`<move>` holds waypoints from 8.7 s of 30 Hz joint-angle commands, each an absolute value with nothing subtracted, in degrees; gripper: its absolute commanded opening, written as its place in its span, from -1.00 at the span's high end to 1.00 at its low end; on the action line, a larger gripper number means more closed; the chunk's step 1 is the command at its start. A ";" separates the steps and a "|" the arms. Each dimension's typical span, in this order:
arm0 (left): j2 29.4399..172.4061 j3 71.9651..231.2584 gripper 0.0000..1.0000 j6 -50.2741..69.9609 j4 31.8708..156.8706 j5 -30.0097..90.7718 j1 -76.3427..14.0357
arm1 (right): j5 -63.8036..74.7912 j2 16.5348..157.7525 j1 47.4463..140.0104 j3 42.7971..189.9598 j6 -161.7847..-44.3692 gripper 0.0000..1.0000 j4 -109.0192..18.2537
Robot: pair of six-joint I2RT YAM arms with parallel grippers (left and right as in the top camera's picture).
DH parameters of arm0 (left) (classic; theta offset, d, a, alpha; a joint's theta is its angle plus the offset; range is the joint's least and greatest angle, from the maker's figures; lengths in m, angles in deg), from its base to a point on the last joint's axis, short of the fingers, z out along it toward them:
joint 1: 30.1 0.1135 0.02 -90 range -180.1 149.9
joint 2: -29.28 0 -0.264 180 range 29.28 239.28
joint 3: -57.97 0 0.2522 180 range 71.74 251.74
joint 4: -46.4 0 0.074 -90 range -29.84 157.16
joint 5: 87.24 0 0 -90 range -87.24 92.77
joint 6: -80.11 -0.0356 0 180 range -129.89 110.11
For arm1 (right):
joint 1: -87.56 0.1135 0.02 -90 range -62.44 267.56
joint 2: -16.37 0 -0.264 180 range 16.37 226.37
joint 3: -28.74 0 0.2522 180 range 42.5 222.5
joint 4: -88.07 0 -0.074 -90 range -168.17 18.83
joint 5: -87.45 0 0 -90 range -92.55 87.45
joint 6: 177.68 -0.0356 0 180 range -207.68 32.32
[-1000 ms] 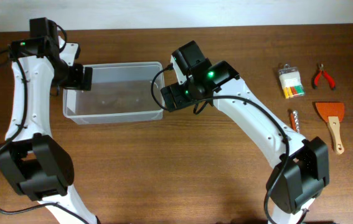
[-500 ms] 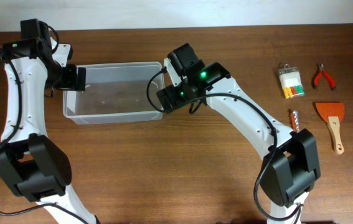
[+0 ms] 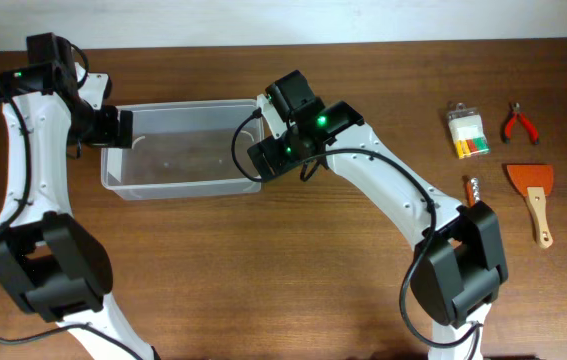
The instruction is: Pack container
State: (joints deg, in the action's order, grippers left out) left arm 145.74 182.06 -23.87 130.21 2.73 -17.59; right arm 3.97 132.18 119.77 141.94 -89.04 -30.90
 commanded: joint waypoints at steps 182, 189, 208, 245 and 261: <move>153.46 182.10 -0.74 -23.48 126.64 16.02 -17.35 | 1.26 138.56 112.21 148.61 -98.75 0.93 -31.43; 153.46 182.10 -0.74 -23.48 126.60 20.06 -17.35 | 1.24 138.56 112.23 148.61 -99.56 0.93 -30.82; 153.46 186.04 -0.74 -23.48 124.15 36.72 -17.29 | -1.36 138.56 106.90 148.61 -105.18 0.92 -27.95; 153.41 200.27 -0.99 -21.53 124.28 31.61 -17.18 | 3.28 137.49 97.30 148.61 -97.37 0.93 -0.06; 153.41 200.27 -0.99 -21.53 124.43 31.61 -17.18 | 5.99 137.36 97.04 148.58 -103.21 0.93 3.08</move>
